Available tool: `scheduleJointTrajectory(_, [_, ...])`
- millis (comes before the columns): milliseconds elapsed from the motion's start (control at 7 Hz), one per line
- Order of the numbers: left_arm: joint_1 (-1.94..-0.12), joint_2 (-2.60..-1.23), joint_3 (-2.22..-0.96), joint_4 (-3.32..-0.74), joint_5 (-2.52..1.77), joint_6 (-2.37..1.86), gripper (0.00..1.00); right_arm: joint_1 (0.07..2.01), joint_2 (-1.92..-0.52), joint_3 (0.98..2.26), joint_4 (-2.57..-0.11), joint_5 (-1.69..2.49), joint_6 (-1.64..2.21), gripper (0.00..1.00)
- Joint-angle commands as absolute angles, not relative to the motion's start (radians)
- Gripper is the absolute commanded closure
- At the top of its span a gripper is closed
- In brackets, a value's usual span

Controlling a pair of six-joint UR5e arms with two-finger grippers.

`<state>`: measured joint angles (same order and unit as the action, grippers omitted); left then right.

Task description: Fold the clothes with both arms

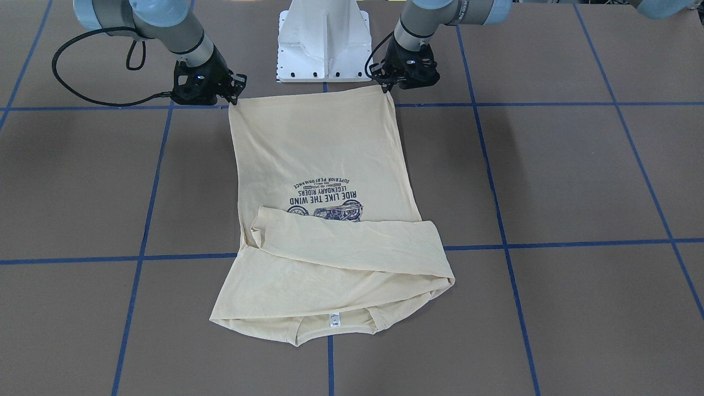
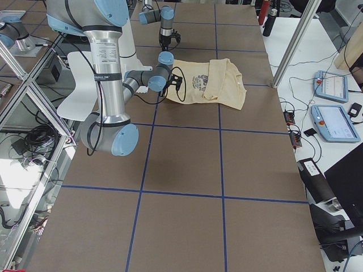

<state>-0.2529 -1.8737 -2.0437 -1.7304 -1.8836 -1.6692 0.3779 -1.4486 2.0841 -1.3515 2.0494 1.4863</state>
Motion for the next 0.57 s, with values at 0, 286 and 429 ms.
scheduleJointTrajectory(0, [-0.203, -1.871, -2.049, -1.730, -1.885, -1.634, 1.00, 0.377, -1.470, 2.111, -1.351, 2.179, 1.494, 1.00])
scheduleJointTrajectory(286, [-0.172, -1.870, -2.100, -1.711, -1.887, -1.632, 1.00, 0.364, -1.520, 2.164, -1.351, 2.227, 1.496, 1.00])
scheduleJointTrajectory(429, [-0.167, -1.870, -2.153, -1.651, -1.890, -1.602, 1.00, 0.364, -1.519, 2.164, -1.351, 2.227, 1.496, 1.00])
